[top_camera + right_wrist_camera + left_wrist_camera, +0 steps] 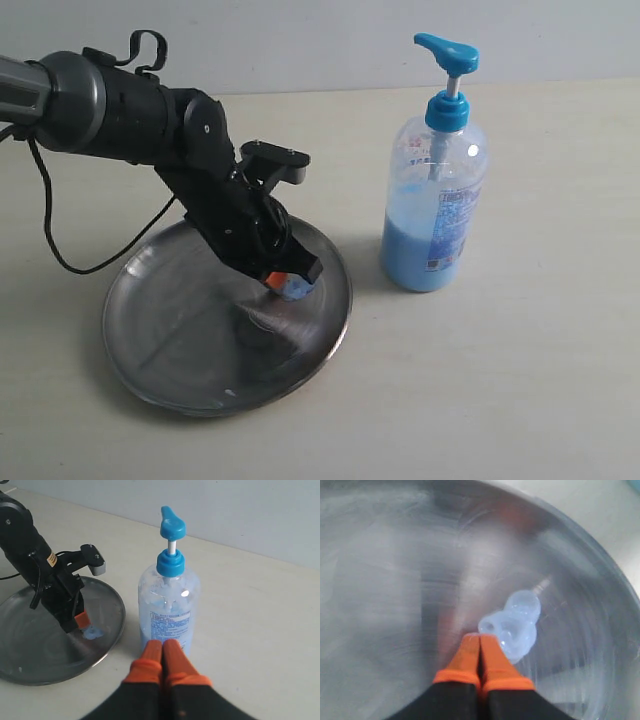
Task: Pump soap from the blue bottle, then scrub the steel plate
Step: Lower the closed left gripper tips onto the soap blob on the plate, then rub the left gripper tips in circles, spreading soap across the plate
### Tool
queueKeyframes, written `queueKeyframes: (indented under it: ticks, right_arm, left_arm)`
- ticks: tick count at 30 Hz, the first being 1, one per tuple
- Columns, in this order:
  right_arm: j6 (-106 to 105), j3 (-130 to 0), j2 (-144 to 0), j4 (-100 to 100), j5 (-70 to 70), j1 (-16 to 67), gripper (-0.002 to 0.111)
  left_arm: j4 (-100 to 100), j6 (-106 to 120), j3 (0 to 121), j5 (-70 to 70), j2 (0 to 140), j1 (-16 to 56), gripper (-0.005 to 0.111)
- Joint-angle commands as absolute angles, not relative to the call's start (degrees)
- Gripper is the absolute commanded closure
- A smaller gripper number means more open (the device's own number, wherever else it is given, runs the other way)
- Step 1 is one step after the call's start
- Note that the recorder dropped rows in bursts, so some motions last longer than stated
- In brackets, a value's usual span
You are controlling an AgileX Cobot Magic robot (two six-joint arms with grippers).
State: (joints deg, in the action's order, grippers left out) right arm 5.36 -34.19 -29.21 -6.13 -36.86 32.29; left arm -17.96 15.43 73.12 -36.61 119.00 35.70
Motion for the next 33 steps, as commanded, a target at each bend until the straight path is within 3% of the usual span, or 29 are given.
queueKeyframes:
  ticks: [1,33]
  right_arm:
    - [5.6,-34.3,-28.9,-6.1,-37.0,32.3,0.108]
    - [5.3,-34.3,-28.9,-6.1,-37.4,32.3,0.108]
  left_arm:
    - [-17.3,14.4,73.5,-36.7,119.3,35.9,0.107]
    - [-36.8,25.3,73.5,-34.6,123.5,35.9,0.107]
